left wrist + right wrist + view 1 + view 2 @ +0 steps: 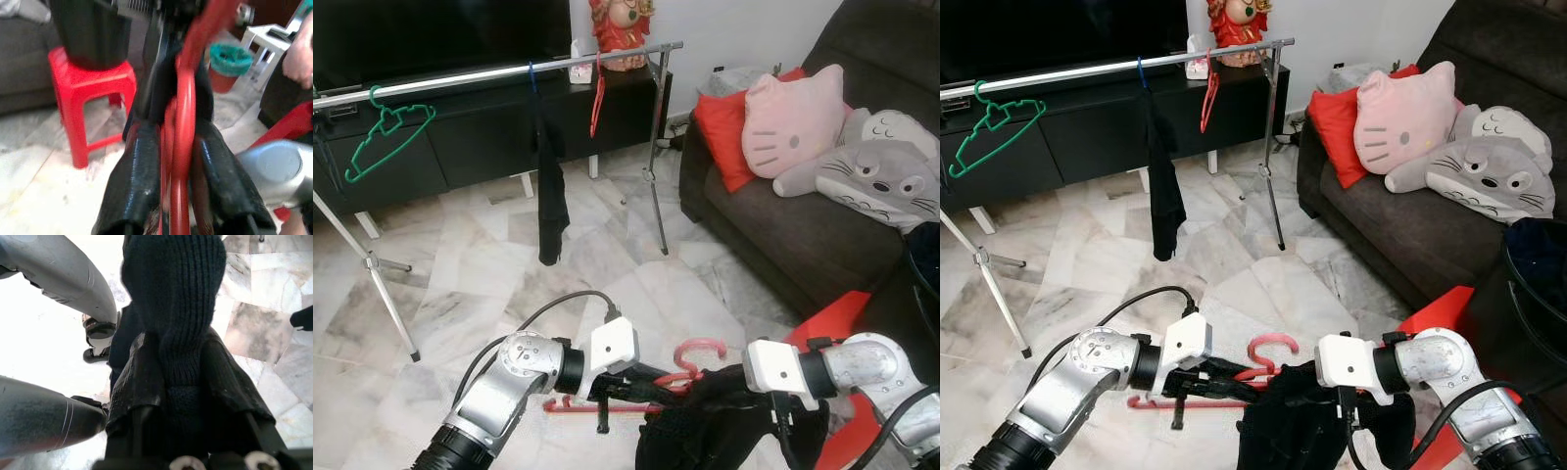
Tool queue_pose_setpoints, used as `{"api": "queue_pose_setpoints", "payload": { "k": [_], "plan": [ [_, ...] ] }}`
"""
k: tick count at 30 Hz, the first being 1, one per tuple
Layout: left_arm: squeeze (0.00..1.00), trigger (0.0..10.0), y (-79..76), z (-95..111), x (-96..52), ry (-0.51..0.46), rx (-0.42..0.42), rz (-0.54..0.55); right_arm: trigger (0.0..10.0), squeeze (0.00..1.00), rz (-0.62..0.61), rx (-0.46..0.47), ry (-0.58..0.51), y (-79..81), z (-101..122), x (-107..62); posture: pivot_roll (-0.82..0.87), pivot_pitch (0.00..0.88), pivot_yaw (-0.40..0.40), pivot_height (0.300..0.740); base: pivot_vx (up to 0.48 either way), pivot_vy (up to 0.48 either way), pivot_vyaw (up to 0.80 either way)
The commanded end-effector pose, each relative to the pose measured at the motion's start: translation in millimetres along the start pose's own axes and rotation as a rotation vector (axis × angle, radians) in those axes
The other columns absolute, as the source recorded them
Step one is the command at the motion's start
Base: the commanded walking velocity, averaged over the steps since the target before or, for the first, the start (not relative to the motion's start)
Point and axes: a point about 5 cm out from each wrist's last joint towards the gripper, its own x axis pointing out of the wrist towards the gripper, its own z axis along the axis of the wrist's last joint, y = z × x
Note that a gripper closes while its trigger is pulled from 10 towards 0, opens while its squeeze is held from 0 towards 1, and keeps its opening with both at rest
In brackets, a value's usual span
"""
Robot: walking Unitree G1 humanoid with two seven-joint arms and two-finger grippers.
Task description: Hang hanger
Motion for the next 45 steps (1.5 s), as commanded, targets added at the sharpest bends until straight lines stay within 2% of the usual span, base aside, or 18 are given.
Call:
{"api": "queue_pose_setpoints", "payload": {
  "k": [1, 6, 10, 16, 20, 23, 24, 25, 28, 31, 32, 33, 34, 37, 42, 45],
  "plan": [
    [1.0, 10.0, 4.9, 11.5, -0.1, -0.029, 0.034, 0.005, 0.0, 0.0, 0.022, -0.022, 0.019, 0.4, -1.7, 3.0, -0.15, 0.0, -0.071, 0.74, 0.0, 0.0, 0.0],
    [1.0, 10.0, 5.0, 11.1, -0.4, -0.028, 0.033, 0.007, 0.0, 0.0, 0.006, -0.022, 0.042, -0.8, -5.8, 3.1, -0.15, 0.0, -0.071, 0.74, 0.0, 0.0, 0.0],
    [1.0, 10.0, 5.2, 10.0, -7.2, -0.006, 0.027, -0.006, 0.0, 0.0, -0.03, -0.03, 0.113, -2.1, -17.3, -0.7, -0.15, 0.0, -0.071, 0.74, 0.0, 0.0, 0.0],
    [1.0, 10.0, 5.3, 9.1, -14.9, 0.021, 0.021, -0.014, 0.0, 0.0, -0.12, 0.008, 0.198, -1.9, -39.6, -8.6, -0.15, 0.0, -0.072, 0.74, 0.0, 0.0, 0.0],
    [1.0, 10.0, 15.8, 4.6, -29.5, 0.035, 0.007, 0.109, 0.0, 0.0, -0.268, 0.007, 0.302, -6.5, -57.9, -20.2, -0.15, 0.0, -0.062, 0.74, 0.0, 0.0, 0.0],
    [1.0, 10.0, 23.0, -0.6, -42.4, 0.049, -0.003, 0.225, 0.0, 0.0, -0.354, 0.008, 0.339, -11.6, -62.9, -29.3, -0.15, 0.0, -0.06, 0.74, 0.0, 0.0, 0.0],
    [1.0, 10.0, 23.0, -0.6, -42.4, 0.049, -0.003, 0.225, 0.0, 0.0, -0.354, 0.008, 0.339, -11.6, -62.9, -29.3, -0.15, 0.0, -0.06, 0.74, 0.0, 0.0, 0.0],
    [1.0, 10.0, 24.6, -8.8, -55.4, 0.047, -0.04, 0.328, 0.0, 0.0, -0.415, 0.002, 0.33, -17.6, -60.9, -36.3, -0.15, 0.0, -0.057, 0.74, 0.0, 0.0, 0.0],
    [1.0, 10.0, 24.3, -11.9, -59.9, 0.045, -0.05, 0.365, 0.0, 0.0, -0.435, 0.0, 0.324, -19.8, -59.6, -38.3, -0.15, 0.0, -0.057, 0.74, 0.0, 0.0, 0.0],
    [1.0, 10.0, 25.5, -18.1, -67.9, 0.043, -0.063, 0.467, 0.0, 0.0, -0.503, -0.018, 0.305, -28.6, -55.0, -43.8, -0.15, 0.0, -0.056, 0.74, 0.0, 0.0, 0.0],
    [1.0, 10.0, 25.5, -18.1, -67.9, 0.043, -0.063, 0.467, 0.0, 0.0, -0.503, -0.018, 0.305, -28.6, -55.0, -43.8, -0.15, 0.0, -0.056, 0.74, 0.0, 0.0, 0.0],
    [1.0, 10.0, 25.6, -21.8, -71.0, 0.041, -0.074, 0.516, 0.0, 0.0, -0.547, -0.03, 0.282, -35.3, -50.3, -46.6, -0.15, 0.0, -0.053, 0.74, 0.0, 0.0, 0.0],
    [1.0, 10.0, 25.6, -21.8, -71.0, 0.041, -0.074, 0.516, 0.0, 0.0, -0.547, -0.03, 0.282, -35.3, -50.3, -46.6, -0.15, 0.0, -0.053, 0.74, 0.0, 0.0, 0.0],
    [1.0, 10.0, 24.2, -33.8, -73.3, 0.052, -0.104, 0.597, 0.0, 0.0, -0.66, -0.059, 0.232, -53.4, -34.5, -51.5, -0.15, 0.0, -0.052, 0.74, 0.0, 0.0, 0.0],
    [1.0, 10.0, 22.9, -39.6, -73.1, 0.056, -0.121, 0.622, 0.0, 0.0, -0.703, -0.063, 0.213, -60.2, -27.8, -52.8, -0.15, 0.0, -0.05, 0.74, 0.0, 0.0, 0.0],
    [1.0, 10.0, 16.4, -60.8, -68.4, 0.113, -0.151, 0.68, 0.0, 0.0, -0.782, -0.085, 0.166, -75.7, -7.2, -54.5, -0.15, 0.0, -0.044, 0.74, 0.0, 0.0, 0.0]
  ]
}}
